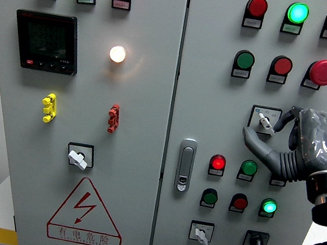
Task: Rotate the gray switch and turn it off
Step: 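Close the right hand fingers around the white switch knob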
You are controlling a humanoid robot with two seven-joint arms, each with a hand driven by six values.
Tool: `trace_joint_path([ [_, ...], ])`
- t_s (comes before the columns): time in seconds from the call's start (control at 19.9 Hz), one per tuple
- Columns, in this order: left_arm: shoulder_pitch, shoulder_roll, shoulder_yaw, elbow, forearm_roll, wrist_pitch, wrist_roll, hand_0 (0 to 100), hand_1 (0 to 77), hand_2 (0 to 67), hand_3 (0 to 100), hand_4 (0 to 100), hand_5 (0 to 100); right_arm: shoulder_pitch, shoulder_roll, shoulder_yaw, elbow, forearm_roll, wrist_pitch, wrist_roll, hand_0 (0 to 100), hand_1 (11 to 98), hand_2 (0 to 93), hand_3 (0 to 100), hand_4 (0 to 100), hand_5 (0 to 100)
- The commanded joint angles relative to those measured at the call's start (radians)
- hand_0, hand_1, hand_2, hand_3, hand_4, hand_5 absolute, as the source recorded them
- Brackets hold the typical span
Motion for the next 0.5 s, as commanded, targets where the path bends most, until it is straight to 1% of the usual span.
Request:
trace_joint_path([
  [0.0, 0.001, -0.001, 0.0, 0.0, 0.0, 0.0, 0.001, 0, 0.0, 13.1, 18, 10, 12, 0.001, 0.0, -0.002, -0.003, -0.002, 0.0, -0.001, 0, 33.3, 64.4, 100, 93, 100],
  [0.2, -0.001, -0.001, 0.0, 0.0, 0.0, 0.0, -0.001, 0, 0.0, 13.1, 18, 10, 12, 0.001, 0.0, -0.013, -0.005, -0.002, 0.0, -0.007, 0, 34.1, 65.2, 100, 93, 100],
  [0.45, -0.001, -0.001, 0.0, 0.0, 0.0, 0.0, -0.001, 0, 0.0, 13.1, 18, 10, 12, 0.001, 0.0, -0.016, -0.006, -0.003, 0.0, -0.007, 0, 33.8, 65.5, 100, 93, 100],
])
